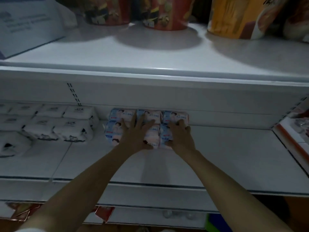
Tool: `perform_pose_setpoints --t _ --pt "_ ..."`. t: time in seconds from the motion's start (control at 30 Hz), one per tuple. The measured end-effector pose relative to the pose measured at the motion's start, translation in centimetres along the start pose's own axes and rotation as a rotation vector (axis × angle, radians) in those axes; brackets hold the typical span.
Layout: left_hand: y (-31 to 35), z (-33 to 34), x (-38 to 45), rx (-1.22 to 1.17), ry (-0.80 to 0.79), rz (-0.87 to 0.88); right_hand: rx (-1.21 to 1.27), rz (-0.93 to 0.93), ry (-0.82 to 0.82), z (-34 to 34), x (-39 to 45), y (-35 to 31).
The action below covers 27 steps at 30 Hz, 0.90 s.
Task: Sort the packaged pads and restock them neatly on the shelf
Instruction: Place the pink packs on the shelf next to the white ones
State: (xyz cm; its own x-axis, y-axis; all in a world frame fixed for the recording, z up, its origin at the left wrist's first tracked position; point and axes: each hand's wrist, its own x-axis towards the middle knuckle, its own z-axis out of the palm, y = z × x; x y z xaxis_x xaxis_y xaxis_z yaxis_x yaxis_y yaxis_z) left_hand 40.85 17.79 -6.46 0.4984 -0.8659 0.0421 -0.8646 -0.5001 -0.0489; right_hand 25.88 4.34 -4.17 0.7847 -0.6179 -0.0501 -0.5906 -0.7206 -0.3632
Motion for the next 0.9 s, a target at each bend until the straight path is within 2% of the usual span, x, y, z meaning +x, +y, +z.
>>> perform_pose_setpoints --t 0.23,0.4,0.5,0.67,0.9 --pt "2.1 -3.7 -1.4 -0.025 -0.062 -0.155 -0.097 -0.06 -0.176 -3.1 -0.4 1.2" --pt "4.6 -6.7 -4.2 -0.111 0.027 -0.272 0.014 -0.215 0.04 -6.6 -2.7 1.5" --pt "6.9 -8.2 -7.5 -0.138 0.049 -0.365 0.136 -0.289 0.08 -7.8 -4.6 1.2" --pt "8.8 -11.1 -15.0 -0.156 0.096 -0.565 0.234 -0.416 -0.042 -7.3 -8.3 -2.2" --pt "6.3 -14.7 -24.9 -0.124 0.127 -0.867 0.188 -0.644 -0.23 -6.6 -14.7 -12.3"
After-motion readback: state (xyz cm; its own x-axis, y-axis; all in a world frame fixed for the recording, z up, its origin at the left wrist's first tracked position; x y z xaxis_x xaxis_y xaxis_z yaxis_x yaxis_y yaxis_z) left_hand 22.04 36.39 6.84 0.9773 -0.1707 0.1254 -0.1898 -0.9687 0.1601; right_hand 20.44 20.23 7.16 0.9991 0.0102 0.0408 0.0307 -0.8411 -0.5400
